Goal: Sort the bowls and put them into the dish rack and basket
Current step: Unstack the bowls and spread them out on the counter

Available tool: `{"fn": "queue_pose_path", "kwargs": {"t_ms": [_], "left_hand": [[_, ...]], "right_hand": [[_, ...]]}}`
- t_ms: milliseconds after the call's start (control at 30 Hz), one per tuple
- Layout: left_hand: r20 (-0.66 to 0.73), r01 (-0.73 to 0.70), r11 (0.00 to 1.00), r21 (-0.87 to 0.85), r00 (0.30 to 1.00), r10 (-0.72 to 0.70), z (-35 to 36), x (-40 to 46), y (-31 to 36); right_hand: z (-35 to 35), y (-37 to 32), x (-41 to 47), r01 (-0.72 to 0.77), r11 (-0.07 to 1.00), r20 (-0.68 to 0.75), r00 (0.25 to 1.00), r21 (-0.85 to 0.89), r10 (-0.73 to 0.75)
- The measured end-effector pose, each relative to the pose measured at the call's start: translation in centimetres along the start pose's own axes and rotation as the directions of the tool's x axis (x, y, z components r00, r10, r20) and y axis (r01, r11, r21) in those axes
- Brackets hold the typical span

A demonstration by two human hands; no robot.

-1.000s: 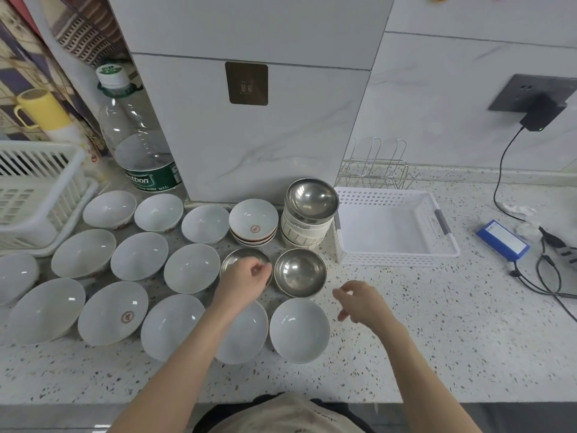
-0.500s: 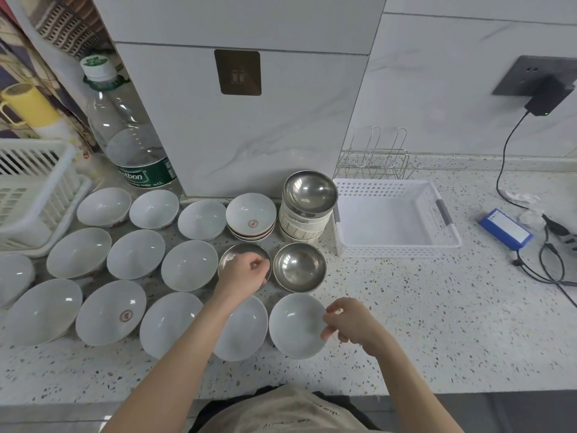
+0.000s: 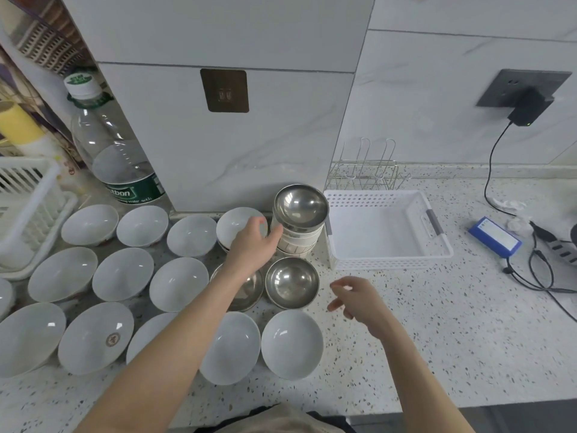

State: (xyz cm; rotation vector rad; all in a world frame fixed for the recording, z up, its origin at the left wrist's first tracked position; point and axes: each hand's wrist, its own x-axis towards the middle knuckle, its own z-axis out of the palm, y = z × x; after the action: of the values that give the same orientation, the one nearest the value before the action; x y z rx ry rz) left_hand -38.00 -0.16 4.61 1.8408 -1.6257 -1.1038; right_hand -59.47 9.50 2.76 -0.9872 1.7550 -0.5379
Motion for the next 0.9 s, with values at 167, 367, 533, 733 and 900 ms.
{"fn": "queue_pose_path", "kwargs": {"t_ms": [167, 367, 533, 733, 900], "left_hand": [[-0.017, 0.057, 0.995, 0.085, 0.998, -0.055, 0.1, 3.3, 2.5], [-0.038, -0.05, 0.998, 0.039, 0.998, 0.051, 0.2, 4.5, 3.3], [-0.034, -0.05, 0.979, -0.196, 0.998, 0.044, -0.7, 4.3, 3.2], [-0.033, 0.09, 0.836, -0.541, 0.991, -0.128, -3.1, 1.8, 1.4], [-0.003, 0.139, 0.713, -0.688, 0.981, -0.194, -4.8, -1.2, -1.6]], "right_hand": [[-2.0, -3.9, 2.1, 0.077, 0.994, -0.106, 0.992, 0.076, -0.068], [-2.0, -5.4, 3.9, 0.133, 0.98, -0.177, 0.978, 0.15, -0.106], [-1.0, -5.7, 5.4, 0.148, 0.973, -0.251, 0.963, 0.179, -0.101], [0.5, -7.8, 7.3, 0.135, 0.99, -0.225, 0.966, 0.037, -0.124], [1.8, -9.3, 8.0, 0.093, 0.986, -0.21, 0.97, -0.14, -0.121]]}}
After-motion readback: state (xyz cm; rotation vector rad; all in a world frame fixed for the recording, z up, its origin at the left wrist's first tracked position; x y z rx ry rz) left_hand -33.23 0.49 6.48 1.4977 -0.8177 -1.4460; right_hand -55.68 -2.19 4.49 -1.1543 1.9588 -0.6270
